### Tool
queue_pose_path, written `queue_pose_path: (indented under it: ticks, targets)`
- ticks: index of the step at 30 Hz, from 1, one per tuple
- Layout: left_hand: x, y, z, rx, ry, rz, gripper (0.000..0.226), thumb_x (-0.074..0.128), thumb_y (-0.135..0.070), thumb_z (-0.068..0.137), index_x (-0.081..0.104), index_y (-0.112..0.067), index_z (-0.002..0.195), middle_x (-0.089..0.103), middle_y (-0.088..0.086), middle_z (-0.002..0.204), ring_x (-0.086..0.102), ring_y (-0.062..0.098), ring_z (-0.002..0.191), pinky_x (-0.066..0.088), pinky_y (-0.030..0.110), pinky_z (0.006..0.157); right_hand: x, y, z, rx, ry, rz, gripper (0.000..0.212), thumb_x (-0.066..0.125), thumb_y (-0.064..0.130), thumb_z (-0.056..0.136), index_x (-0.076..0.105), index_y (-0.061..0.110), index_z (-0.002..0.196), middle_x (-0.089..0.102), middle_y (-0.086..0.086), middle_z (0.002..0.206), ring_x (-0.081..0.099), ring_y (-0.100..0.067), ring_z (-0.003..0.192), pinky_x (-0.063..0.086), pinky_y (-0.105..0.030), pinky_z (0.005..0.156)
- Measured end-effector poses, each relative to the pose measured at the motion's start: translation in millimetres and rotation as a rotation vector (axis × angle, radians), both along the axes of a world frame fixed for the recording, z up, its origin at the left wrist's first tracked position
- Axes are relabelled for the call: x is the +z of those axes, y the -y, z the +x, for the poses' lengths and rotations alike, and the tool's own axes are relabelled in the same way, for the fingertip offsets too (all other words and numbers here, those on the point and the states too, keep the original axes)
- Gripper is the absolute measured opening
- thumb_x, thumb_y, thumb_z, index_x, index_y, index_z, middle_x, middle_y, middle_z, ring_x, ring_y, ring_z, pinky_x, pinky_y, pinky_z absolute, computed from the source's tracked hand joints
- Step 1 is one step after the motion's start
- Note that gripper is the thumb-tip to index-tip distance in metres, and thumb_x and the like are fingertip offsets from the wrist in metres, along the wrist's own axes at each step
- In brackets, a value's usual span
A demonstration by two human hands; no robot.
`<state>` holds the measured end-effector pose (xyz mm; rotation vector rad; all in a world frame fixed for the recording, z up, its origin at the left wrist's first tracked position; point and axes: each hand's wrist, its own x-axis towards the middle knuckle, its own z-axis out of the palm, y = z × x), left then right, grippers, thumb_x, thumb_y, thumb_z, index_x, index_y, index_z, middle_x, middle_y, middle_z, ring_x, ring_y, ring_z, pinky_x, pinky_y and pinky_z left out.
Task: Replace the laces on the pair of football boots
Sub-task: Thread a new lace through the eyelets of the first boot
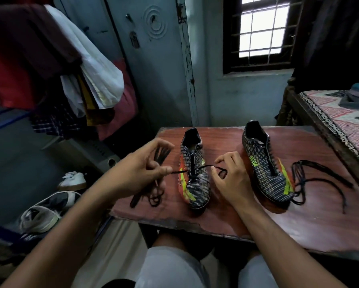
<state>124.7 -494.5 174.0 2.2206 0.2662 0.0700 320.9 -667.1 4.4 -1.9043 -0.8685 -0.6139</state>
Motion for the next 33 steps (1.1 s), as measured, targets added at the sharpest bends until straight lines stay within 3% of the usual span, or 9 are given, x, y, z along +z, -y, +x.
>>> queue_pose_path:
  ticks: [5, 9, 14, 18, 20, 23, 25, 29, 33]
  targets:
    - [40, 23, -3, -0.219, 0.055, -0.273, 0.017, 0.05, -0.002, 0.103, 0.063, 0.001, 0.114, 0.076, 0.02, 0.104, 0.074, 0.024, 0.086, 0.059, 0.029, 0.071, 3, -1, -16, 0.097, 0.149, -0.074, 0.008, 0.063, 0.023, 0.086, 0.06, 0.018, 0.091, 0.054, 0.004, 0.092, 0.054, -0.02, 0.084, 0.052, -0.039, 0.072]
    - [56, 39, 9, -0.308, 0.084, -0.117, 0.031, 0.05, 0.016, 0.098, 0.065, -0.002, 0.118, 0.075, 0.013, 0.119, 0.074, 0.026, 0.108, 0.062, 0.033, 0.078, 2, -4, -16, 0.192, 0.122, -0.056, 0.006, 0.063, 0.02, 0.087, 0.059, 0.015, 0.087, 0.053, 0.003, 0.086, 0.053, -0.02, 0.079, 0.052, -0.044, 0.071]
    - [64, 57, 40, -0.287, 0.137, 0.139, 0.021, 0.064, 0.006, 0.096, 0.072, -0.009, 0.108, 0.079, 0.005, 0.1, 0.075, 0.025, 0.099, 0.063, 0.04, 0.079, 6, -1, -29, 0.283, 0.207, -0.029, 0.02, 0.063, 0.033, 0.094, 0.06, 0.015, 0.084, 0.056, 0.002, 0.078, 0.056, -0.021, 0.071, 0.05, -0.041, 0.064]
    - [70, 68, 66, -0.296, 0.157, 0.416, 0.008, 0.078, -0.022, 0.092, 0.079, -0.018, 0.098, 0.078, -0.004, 0.083, 0.074, 0.013, 0.077, 0.061, 0.031, 0.07, 4, -7, -43, 0.491, 0.502, -0.156, 0.018, 0.06, 0.03, 0.1, 0.053, 0.016, 0.109, 0.057, -0.002, 0.086, 0.054, -0.024, 0.072, 0.048, -0.039, 0.061]
    - [68, 68, 81, -0.289, 0.199, 0.6, 0.015, 0.077, -0.037, 0.091, 0.08, -0.023, 0.091, 0.071, -0.01, 0.077, 0.068, 0.007, 0.071, 0.056, 0.029, 0.065, 7, -8, -44, 0.483, 0.556, -0.063, 0.036, 0.066, 0.025, 0.096, 0.048, 0.016, 0.126, 0.059, -0.006, 0.093, 0.057, -0.023, 0.072, 0.049, -0.037, 0.059]
    - [57, 53, 97, -0.255, 0.197, 0.794, 0.024, 0.072, -0.054, 0.088, 0.079, -0.031, 0.086, 0.061, -0.014, 0.091, 0.06, 0.004, 0.083, 0.053, 0.037, 0.072, 14, -3, -41, 0.382, 0.264, 0.294, 0.057, 0.066, 0.02, 0.089, 0.041, 0.02, 0.14, 0.061, 0.014, 0.113, 0.065, -0.004, 0.091, 0.057, -0.031, 0.075]
    - [47, 37, 102, -0.275, 0.153, 0.757, 0.027, 0.07, -0.056, 0.089, 0.077, -0.031, 0.086, 0.064, -0.015, 0.099, 0.062, 0.004, 0.091, 0.055, 0.041, 0.079, 15, 5, -24, 0.169, -0.087, 0.46, 0.053, 0.058, 0.026, 0.093, 0.043, 0.022, 0.144, 0.063, 0.02, 0.101, 0.064, 0.001, 0.084, 0.057, -0.034, 0.078]
    - [36, 22, 91, -0.321, 0.045, 0.431, 0.024, 0.067, -0.035, 0.1, 0.072, -0.025, 0.078, 0.068, -0.008, 0.075, 0.06, 0.0, 0.07, 0.045, 0.023, 0.067, 6, 12, 7, 0.056, -0.353, 0.441, 0.038, 0.045, 0.038, 0.098, 0.065, 0.022, 0.126, 0.067, 0.012, 0.071, 0.066, -0.009, 0.066, 0.049, -0.03, 0.064]
    - [30, 17, 71, -0.29, 0.09, 0.04, 0.027, 0.061, -0.031, 0.102, 0.069, -0.015, 0.082, 0.057, 0.023, 0.068, 0.058, 0.025, 0.061, 0.048, 0.03, 0.058, 3, 6, 4, 0.187, -0.432, 0.306, 0.046, 0.033, 0.047, 0.099, 0.064, 0.024, 0.124, 0.06, 0.002, 0.049, 0.06, -0.011, 0.047, 0.052, -0.037, 0.055]
